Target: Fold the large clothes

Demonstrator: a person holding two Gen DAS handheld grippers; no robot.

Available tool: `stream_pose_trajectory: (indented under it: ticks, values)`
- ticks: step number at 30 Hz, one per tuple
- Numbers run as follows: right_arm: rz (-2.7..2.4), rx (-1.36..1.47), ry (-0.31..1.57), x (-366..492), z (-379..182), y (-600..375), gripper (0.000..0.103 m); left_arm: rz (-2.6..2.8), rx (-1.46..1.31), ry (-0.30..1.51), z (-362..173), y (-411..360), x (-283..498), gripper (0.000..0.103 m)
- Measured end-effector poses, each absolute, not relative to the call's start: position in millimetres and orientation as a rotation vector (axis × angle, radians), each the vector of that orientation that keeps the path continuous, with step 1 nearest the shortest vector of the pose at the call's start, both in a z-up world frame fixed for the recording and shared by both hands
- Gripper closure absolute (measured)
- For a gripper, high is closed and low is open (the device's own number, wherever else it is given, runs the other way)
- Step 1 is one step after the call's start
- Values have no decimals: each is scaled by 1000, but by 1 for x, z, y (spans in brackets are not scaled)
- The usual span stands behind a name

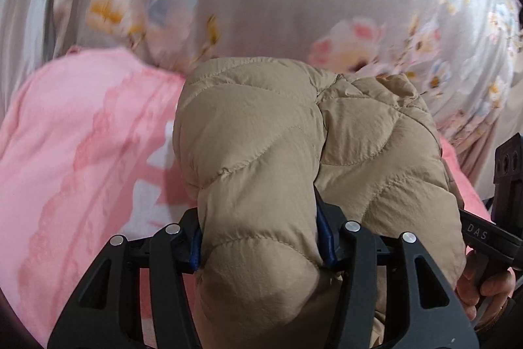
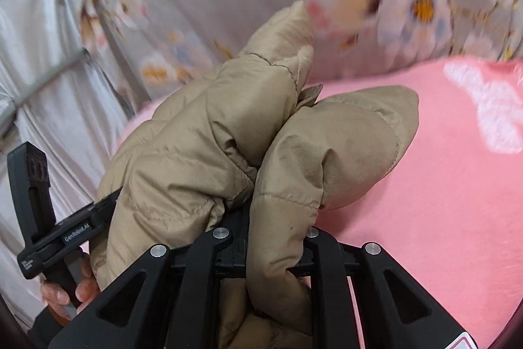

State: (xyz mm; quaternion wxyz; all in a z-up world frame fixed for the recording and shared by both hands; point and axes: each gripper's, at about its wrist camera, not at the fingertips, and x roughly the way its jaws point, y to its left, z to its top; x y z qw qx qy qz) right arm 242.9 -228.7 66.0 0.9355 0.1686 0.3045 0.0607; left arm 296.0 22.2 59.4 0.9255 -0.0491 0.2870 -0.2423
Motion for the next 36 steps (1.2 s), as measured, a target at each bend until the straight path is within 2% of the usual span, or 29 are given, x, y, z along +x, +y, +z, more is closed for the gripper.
stream_pose_trajectory:
  ticks: [5,9,12,16,19,21,23,25,36]
  values:
    - [106,384,720,272,7,-228,85,-431,-133,601,14,43,313,30]
    - [101,412,737,277,-5,-229,76,-364,-145,603,6,50,312,15]
    - [69,423,785,266,6,-236,66,-288,-106,652,18,49,307,10]
    - [-26,466,732,211,38,-262,54,-224,-114,722,40,64,288,10]
    - [-87,436,639,170,66,-260,54,-156,-85,723,61,67,261,10]
    - [-57,382,601,154,81,-242,62,-125,-39,684,73,57,239,10]
    - [-23,252,600,151,88,-204,93,-116,-3,672,75,43,226,10]
    - [-19,136,611,155,83,-177,101,-114,31,694,68,28,221,10]
    - [-55,137,748,194,13,-160,103,-70,44,775,10,13,231,6]
